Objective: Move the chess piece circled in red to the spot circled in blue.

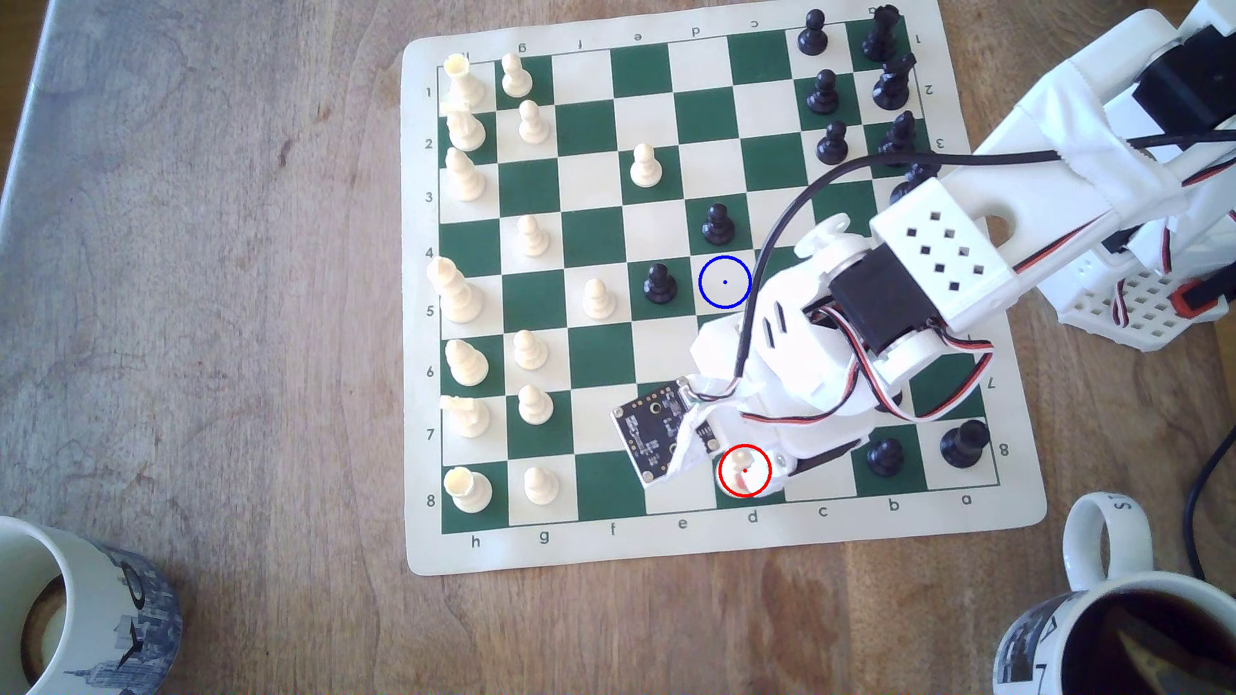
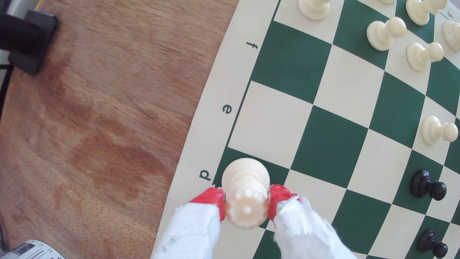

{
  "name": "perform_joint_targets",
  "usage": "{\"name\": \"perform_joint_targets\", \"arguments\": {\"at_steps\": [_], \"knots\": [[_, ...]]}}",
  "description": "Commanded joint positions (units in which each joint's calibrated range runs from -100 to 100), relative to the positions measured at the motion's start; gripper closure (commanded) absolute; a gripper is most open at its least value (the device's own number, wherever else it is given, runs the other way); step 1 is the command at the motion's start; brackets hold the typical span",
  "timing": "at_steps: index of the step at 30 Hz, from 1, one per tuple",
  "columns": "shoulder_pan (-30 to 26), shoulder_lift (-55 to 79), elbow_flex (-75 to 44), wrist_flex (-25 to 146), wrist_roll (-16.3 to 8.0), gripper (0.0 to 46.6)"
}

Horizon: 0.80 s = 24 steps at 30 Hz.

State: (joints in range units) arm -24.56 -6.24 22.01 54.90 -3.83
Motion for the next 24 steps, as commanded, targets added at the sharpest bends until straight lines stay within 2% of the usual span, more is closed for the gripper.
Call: {"name": "perform_joint_targets", "arguments": {"at_steps": [1, 6, 14, 18, 24], "knots": [[1.68, -8.1, -4.69, 0.87, -0.15, 46.4], [4.18, -14.39, -3.78, 3.08, 0.05, 46.4], [10.13, -20.07, 5.74, 2.84, 2.2, 46.4], [13.02, -20.67, 10.9, 0.71, 3.13, 46.4], [15.76, -19.65, 11.9, -0.35, 4.0, 46.4]]}}
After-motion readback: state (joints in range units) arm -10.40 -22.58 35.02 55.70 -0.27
